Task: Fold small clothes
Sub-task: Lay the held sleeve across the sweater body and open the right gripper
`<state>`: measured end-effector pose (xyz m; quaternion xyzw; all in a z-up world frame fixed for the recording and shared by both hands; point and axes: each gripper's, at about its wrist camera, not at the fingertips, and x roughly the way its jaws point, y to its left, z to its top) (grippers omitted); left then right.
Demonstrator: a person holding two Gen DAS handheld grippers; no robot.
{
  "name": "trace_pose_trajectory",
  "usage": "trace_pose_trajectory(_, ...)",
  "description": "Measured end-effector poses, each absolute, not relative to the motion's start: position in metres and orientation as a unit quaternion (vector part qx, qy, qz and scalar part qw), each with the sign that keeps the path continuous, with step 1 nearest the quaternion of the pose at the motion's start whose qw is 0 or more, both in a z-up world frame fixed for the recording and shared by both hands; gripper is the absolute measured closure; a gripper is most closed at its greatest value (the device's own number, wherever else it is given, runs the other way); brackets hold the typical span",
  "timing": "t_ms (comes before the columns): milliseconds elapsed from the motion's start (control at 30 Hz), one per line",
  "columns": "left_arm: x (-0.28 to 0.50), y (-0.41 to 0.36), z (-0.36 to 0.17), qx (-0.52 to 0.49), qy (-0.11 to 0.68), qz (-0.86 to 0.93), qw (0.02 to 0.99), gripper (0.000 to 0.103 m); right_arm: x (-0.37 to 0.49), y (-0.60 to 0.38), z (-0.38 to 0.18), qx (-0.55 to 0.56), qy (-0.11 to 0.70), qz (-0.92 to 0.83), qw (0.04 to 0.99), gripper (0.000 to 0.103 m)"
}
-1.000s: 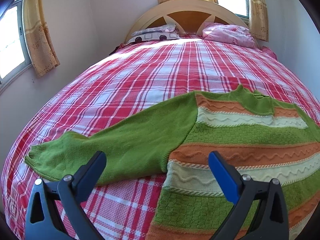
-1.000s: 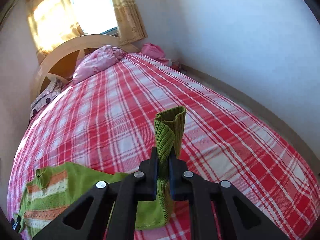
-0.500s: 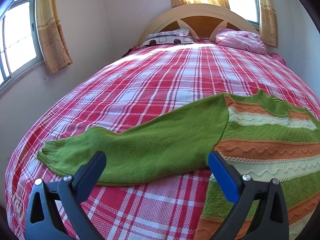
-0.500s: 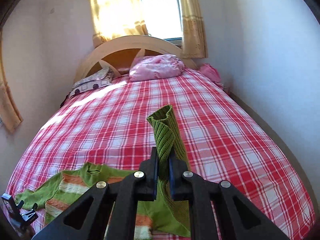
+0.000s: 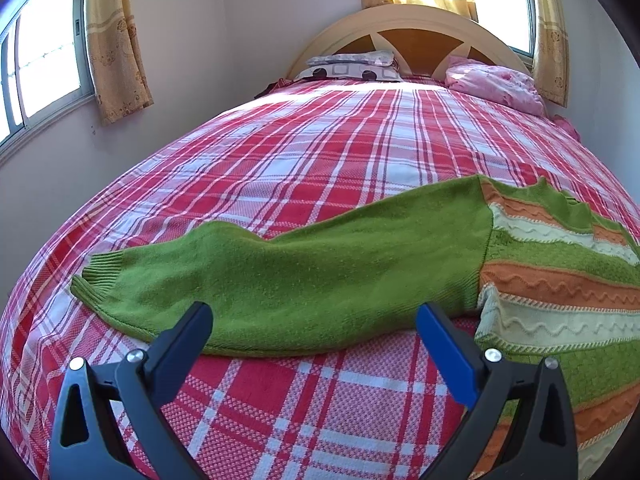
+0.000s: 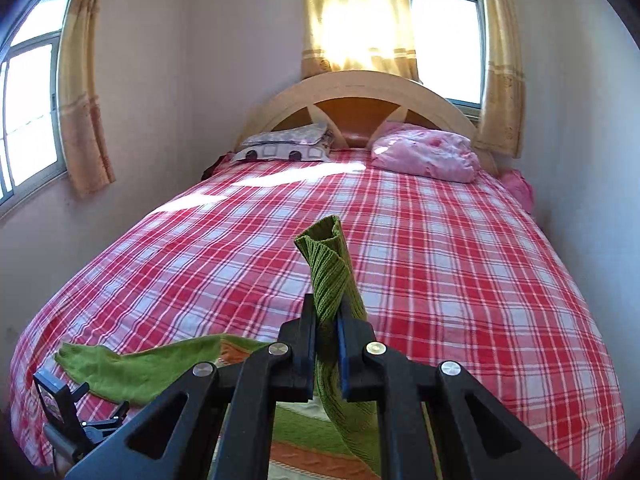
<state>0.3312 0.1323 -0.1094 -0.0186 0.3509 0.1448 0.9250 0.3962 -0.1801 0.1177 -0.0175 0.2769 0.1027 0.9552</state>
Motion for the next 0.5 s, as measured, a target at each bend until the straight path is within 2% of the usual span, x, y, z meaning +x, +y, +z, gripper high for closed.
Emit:
trace_pose_trajectory(167, 0.327, 0.142, -0.111, -0.038, 0.350, 0.140, 0.925, 0.000, 0.412, -0.114, 0.059, -0.033, 0.318, 0.146, 0.936, 0.095)
trace_pose_trajectory(333, 0.322, 0.142, -0.109, -0.038, 0.346, 0.130, 0.928, 0.000, 0.416, -0.053, -0.039, -0.060, 0.381, 0.180, 0.905, 0.095)
trace_pose_trajectory(433, 0.320, 0.135, -0.108, -0.027, 0.348, 0.114, 0.930, 0.000, 0.416, -0.031, -0.098, -0.070, 0.446, 0.218, 0.866, 0.093)
trace_pose_trajectory(467, 0.320, 0.133, -0.107, -0.023, 0.349, 0.109, 0.931, 0.000, 0.413, -0.030, -0.108, -0.075, 0.454, 0.220, 0.860, 0.091)
trace_pose_trajectory(500, 0.319, 0.131, -0.106, -0.018, 0.350, 0.103, 0.931, 0.000, 0.407, -0.032, -0.113, -0.078, 0.455, 0.224, 0.858, 0.080)
